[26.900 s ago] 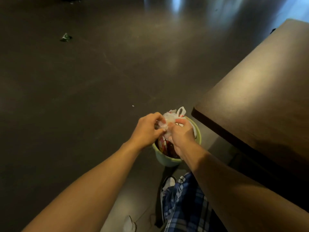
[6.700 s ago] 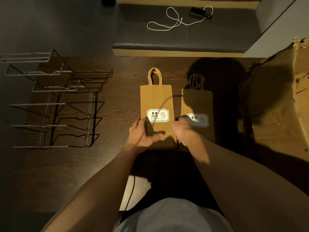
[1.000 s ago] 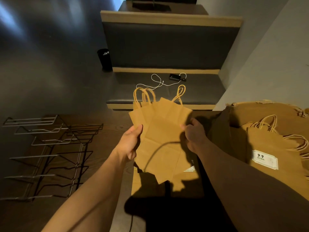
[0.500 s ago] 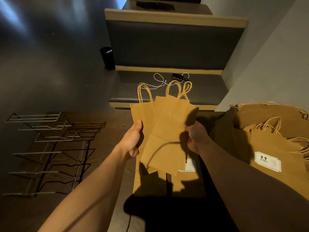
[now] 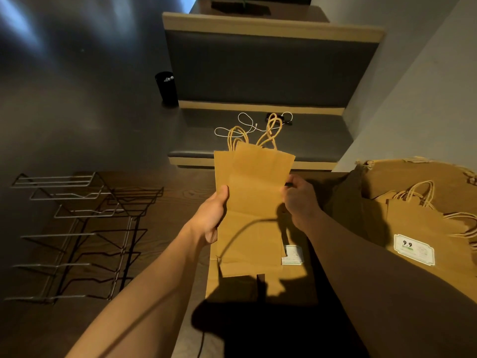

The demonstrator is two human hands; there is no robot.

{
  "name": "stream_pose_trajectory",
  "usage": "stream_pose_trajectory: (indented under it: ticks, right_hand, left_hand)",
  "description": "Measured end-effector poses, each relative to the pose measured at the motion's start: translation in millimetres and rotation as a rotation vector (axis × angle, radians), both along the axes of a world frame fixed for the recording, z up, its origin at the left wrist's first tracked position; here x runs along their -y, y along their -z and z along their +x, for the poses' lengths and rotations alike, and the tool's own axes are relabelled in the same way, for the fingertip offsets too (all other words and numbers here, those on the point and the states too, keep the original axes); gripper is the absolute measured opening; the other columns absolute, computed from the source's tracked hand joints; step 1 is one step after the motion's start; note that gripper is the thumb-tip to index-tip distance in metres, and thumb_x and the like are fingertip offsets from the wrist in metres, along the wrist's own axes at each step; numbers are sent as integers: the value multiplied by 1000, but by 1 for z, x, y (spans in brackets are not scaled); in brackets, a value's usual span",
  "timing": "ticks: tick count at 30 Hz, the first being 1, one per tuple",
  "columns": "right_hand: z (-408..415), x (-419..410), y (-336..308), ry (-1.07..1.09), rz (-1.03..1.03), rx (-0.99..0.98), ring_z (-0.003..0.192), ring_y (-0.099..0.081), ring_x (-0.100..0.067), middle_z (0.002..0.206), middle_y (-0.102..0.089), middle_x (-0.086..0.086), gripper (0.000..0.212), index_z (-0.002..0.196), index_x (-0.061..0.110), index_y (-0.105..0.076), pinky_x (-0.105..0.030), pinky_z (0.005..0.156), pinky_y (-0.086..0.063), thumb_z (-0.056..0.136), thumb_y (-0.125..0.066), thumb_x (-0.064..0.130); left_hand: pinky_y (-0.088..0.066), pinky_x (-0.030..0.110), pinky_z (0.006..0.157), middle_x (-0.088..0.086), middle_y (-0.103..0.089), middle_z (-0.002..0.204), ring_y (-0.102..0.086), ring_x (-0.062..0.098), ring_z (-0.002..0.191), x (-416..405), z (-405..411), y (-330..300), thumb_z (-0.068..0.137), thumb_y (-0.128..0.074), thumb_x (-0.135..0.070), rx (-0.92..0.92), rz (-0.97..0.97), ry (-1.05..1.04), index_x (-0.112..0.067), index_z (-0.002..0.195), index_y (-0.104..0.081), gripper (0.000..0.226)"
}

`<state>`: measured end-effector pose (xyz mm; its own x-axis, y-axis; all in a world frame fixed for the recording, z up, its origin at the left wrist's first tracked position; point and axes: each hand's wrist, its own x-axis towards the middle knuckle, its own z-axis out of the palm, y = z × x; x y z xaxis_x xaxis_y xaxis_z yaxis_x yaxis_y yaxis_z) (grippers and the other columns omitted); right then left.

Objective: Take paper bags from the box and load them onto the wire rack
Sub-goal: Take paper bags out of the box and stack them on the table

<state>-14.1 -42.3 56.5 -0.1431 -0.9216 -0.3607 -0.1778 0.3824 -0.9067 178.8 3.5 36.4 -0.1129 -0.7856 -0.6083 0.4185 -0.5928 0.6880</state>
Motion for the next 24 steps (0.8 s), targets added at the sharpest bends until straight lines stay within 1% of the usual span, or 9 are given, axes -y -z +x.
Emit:
stream_pose_trajectory:
  ticks: [2, 5, 7, 10, 15, 17, 19, 21, 24]
  right_hand:
    - [-1, 3, -2, 22, -20, 2, 74, -48, -10, 96, -58, -3, 30, 104, 18, -61, -19, 58, -38, 93, -43, -4]
    - [2, 4, 0, 10, -4, -52, 94, -58, -16, 119, -60, -6, 39, 128, 14, -57, -19, 64, -42, 94, -44, -1]
    - [7, 3, 3, 32, 34, -45, 89, -60, -18, 112, -63, -10, 38, 126, 13, -57, -22, 63, -45, 93, -43, -1]
    - [11, 0, 6, 46, 83, -69, 88, -60, -20, 105, -64, -10, 32, 120, 12, -58, -28, 70, -48, 94, -45, -1]
    - [13, -1, 8, 76, 43, -86, 90, -60, -25, 101, -65, -13, 25, 108, 9, -61, -32, 70, -47, 92, -45, -2]
    - [21, 0, 6, 64, 5, -94, 98, -62, -26, 109, -65, -11, 30, 119, 9, -60, -35, 78, -54, 91, -50, 3]
    - [23, -1, 2, 54, 49, -92, 107, -60, -27, 122, -60, -10, 44, 129, 8, -53, -42, 92, -53, 86, -56, 14]
    - [18, -1, 2, -27, 149, 4, 105, -61, -28, 121, -61, -16, 50, 129, 2, -49, -42, 89, -53, 82, -60, 19]
    - [8, -8, -3, -260, 241, 72, 99, -65, -24, 110, -68, -12, 38, 121, 0, -57, -35, 84, -53, 85, -64, 12]
  left_hand:
    - [-61, 41, 74, 10, -72, 116, -72, 27, 100, 2, 1, -1, 104, -35, -50, 27, 2, -36, -24, 136, -50, 44]
    - [-57, 28, 60, 4, -73, 105, -72, 19, 88, 3, -1, -10, 104, -36, -48, 136, -35, -32, -21, 128, -55, 41]
    - [-56, 28, 59, 3, -73, 103, -72, 18, 85, 3, -6, -12, 104, -43, -37, 141, -59, -51, -19, 130, -56, 34]
    - [-60, 41, 71, 9, -73, 106, -73, 25, 87, 5, -13, -16, 104, -48, -27, 18, -53, -126, -19, 134, -52, 32]
    - [-58, 39, 78, 11, -72, 114, -71, 27, 99, 6, -14, -23, 96, -41, -62, 33, 13, 9, -23, 120, -60, 49]
    - [-57, 33, 77, 8, -71, 119, -71, 21, 100, 4, -20, -19, 96, -51, -53, 128, -89, 52, -22, 124, -58, 42]
    - [-57, 24, 68, 7, -70, 118, -72, 15, 93, 3, -23, -15, 98, -60, -28, 227, -159, -4, -15, 129, -56, 34]
    - [-57, 26, 67, 6, -70, 115, -71, 17, 94, 2, -19, -13, 97, -61, -18, 236, -151, -53, -12, 130, -53, 34]
    - [-53, 29, 75, 9, -65, 123, -66, 19, 100, 4, -14, -7, 96, -63, -22, 339, -110, -112, -12, 131, -44, 40]
